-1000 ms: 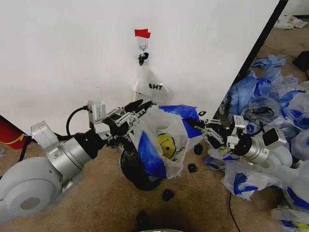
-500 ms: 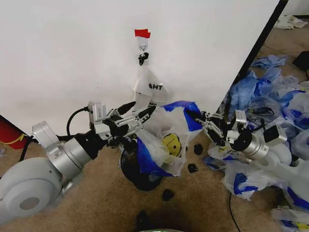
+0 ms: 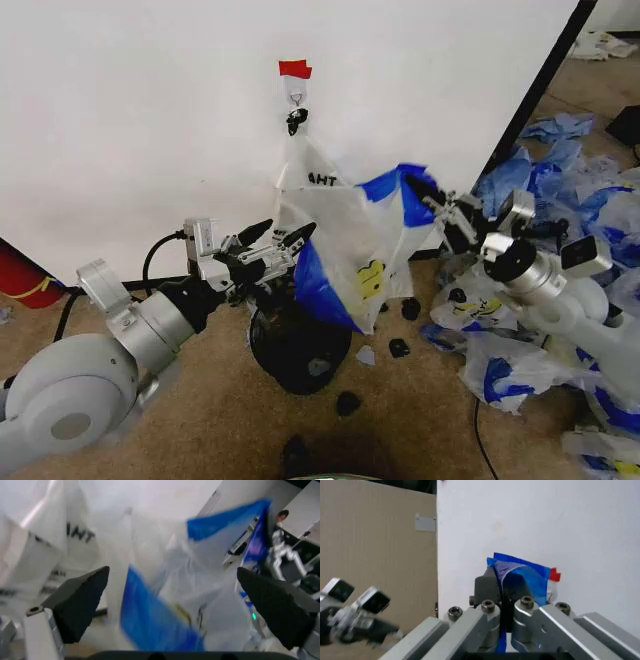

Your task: Pick up the garbage bag from the wall and place it over the trash bin.

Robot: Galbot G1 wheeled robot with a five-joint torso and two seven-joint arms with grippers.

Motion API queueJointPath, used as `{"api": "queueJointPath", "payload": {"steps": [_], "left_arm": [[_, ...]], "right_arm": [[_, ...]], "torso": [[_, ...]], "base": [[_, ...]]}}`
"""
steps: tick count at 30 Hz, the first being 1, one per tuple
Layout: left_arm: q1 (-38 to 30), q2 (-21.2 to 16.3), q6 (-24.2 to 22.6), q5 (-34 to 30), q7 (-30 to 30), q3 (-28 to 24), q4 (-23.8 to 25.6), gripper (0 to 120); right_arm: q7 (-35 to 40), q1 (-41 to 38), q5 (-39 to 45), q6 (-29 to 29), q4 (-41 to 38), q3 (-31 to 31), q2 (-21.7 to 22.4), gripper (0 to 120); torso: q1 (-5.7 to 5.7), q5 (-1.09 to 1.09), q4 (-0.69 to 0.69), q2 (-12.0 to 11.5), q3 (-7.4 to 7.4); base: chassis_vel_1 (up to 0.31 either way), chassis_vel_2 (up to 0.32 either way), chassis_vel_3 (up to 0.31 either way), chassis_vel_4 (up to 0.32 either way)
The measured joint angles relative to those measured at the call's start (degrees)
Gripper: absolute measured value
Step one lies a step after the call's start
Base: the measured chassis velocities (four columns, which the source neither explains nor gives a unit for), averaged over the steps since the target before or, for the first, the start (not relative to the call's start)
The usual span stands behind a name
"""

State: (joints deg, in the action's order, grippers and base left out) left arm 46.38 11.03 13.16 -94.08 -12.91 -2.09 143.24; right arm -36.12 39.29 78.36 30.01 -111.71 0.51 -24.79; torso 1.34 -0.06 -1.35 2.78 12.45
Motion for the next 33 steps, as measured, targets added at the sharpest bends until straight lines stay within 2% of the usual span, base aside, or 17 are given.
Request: {"api": "queueJointPath", "payload": {"steps": [12,14,22,28,33], "left_arm": [[-0.2,2.1,-0.4,-3.1,0.4,-5.9,0.0,100],[-0.3,3.3,0.0,-2.9,0.5,-8.3,0.0,100],[-1.8,5.9,0.9,-1.1,1.8,-12.5,-0.2,100],[-3.3,10.2,2.8,2.2,3.7,-17.4,-5.2,100],[-4.0,13.2,4.4,3.5,4.6,-18.1,-9.1,100]], "right_arm": [[0.2,-1.1,1.2,-0.4,0.4,2.1,1.2,0],[0.4,-1.1,1.4,-0.6,0.3,2.6,1.2,0],[1.5,-1.4,1.7,-1.0,-0.4,2.7,1.3,0],[2.2,-1.7,2.2,-1.3,-1.0,2.2,1.2,0],[2.3,-1.8,2.3,-1.4,-1.1,2.2,1.7,0]], "torso": [[0.00,0.01,0.00,0.0,0.00],[0.00,0.00,0.00,0.0,0.00],[0.00,0.01,0.00,0.0,0.00],[0.00,0.00,0.00,0.0,0.00],[0.00,0.00,0.00,0.0,0.00]], "base": [[0.000,0.000,0.000,0.000],[0.000,0.000,0.000,0.000],[0.000,0.000,0.000,0.000],[0.000,0.000,0.000,0.000],[0.000,0.000,0.000,0.000]]}}
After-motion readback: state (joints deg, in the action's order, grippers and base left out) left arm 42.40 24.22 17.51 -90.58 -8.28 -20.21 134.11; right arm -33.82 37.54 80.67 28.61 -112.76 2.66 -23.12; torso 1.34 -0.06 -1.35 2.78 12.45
